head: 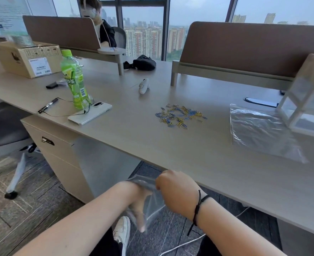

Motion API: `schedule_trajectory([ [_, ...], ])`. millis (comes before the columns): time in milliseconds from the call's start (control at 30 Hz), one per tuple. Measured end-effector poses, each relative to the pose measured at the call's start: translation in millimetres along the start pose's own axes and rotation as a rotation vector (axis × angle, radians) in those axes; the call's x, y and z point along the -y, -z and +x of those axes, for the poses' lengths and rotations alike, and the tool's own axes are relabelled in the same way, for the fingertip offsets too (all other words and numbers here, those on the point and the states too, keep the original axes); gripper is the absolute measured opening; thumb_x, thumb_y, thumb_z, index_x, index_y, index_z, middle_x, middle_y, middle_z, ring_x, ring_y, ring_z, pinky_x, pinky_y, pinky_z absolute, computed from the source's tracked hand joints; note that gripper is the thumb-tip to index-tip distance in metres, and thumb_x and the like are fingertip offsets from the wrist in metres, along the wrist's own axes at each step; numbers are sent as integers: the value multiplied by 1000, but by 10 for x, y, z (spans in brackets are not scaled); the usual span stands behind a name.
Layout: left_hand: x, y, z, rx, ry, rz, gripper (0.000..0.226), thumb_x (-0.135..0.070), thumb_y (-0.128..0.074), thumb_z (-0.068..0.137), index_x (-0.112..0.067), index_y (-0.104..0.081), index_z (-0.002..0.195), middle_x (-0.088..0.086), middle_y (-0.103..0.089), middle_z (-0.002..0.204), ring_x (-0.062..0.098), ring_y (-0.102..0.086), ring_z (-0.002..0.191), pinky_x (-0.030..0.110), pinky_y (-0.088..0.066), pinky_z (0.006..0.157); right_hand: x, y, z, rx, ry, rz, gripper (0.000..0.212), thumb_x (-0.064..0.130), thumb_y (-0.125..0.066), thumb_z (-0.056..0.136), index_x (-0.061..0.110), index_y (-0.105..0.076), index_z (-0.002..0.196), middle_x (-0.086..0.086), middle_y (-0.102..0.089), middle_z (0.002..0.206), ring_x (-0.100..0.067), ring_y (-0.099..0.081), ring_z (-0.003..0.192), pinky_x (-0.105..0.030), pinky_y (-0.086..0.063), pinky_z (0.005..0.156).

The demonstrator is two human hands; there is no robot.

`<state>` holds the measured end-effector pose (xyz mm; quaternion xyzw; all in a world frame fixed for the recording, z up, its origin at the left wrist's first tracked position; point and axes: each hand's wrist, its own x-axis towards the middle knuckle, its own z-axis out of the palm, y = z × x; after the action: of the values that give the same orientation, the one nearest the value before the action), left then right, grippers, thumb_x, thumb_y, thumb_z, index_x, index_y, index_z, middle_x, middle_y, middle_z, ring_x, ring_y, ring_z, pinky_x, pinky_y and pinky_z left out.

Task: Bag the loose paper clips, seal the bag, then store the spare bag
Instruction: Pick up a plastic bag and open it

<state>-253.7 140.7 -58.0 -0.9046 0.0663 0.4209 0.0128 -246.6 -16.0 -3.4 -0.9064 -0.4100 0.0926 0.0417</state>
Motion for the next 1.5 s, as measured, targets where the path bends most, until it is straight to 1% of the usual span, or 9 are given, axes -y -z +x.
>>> schedule_trajectory([
  [133, 1, -14, 100, 49, 50, -27, 105, -58, -72, 74, -20, -15, 154, 8, -31, 157, 31, -33, 141, 44, -27, 116, 59, -14, -44, 38, -33, -88, 21, -9, -48, 87, 6, -60, 94, -18, -65, 106, -37, -65, 95, -41, -53, 73],
  [333, -76, 117, -84, -57, -55, -22, 35, -31, -42, 97, -4, -64, 104, 12, -57, 83, 27, -53, 79, 34, -39, 73, -64, -308, 187, 74, -96, 45, 30, -10, -51, 83, 7, -63, 105, -13, -66, 103, -31, -65, 91, -41, -58, 73],
  [533, 6, 290, -472, -187, -87, -21, 66, -64, -34, 94, -7, -60, 76, 9, -56, 70, 25, -49, 62, 33, -37, 57, -268, -461, 236, 128, -228, 136, 47, -3, -51, 90, 7, -49, 136, -14, -63, 119, -27, -66, 94, -37, -58, 79],
  [633, 148, 293, -592, -287, -108, 41, 63, -68, -47, 84, -8, -65, 80, 4, -64, 71, 25, -57, 64, 37, -50, 62, -325, -415, 196, 134, -249, 146, 43, -2, -48, 93, 6, -50, 135, -11, -64, 104, -23, -59, 79, -33, -48, 63],
  [800, 282, 265, -598, -506, -85, 234, 18, -28, -59, 89, -26, -73, 100, -4, -75, 100, 21, -67, 92, 39, -53, 85, -325, -394, 165, 156, -269, 228, 42, -2, -45, 95, 3, -49, 137, -6, -55, 81, -14, -42, 54, -24, -32, 45],
  [933, 336, 222, -543, -650, -112, 253, 23, -26, -52, 92, -25, -73, 101, -5, -74, 100, 19, -65, 95, 38, -49, 88, -254, -358, 119, 103, -269, 418, 36, 35, -47, 100, 7, -62, 118, -12, -70, 94, -28, -67, 75, -30, -46, 55],
  [1100, 345, 218, -564, -703, -152, 65, 26, -21, -50, 95, -20, -74, 105, 3, -70, 105, 22, -63, 98, 37, -52, 83, -141, -189, -66, 88, -177, 309, 80, 87, -39, 74, 19, -67, 108, 3, -71, 92, -19, -66, 82, -35, -56, 69],
  [1267, 362, 237, -609, -775, -174, 44, 26, -18, -50, 96, -22, -73, 109, 2, -68, 108, 20, -63, 101, 33, -50, 85, -102, -132, -99, 31, -139, 187, 22, 41, -64, 88, 20, -70, 92, -2, -73, 95, -24, -66, 89, -40, -58, 78],
  [1500, 276, 133, -766, -604, -196, -92, 41, -30, -49, 78, -45, -55, 116, -11, -64, 117, 13, -58, 111, 35, -49, 93, -87, -200, -47, -66, -182, 152, 13, 18, -54, 93, 15, -67, 91, -7, -71, 91, -30, -67, 83, -41, -58, 73],
])
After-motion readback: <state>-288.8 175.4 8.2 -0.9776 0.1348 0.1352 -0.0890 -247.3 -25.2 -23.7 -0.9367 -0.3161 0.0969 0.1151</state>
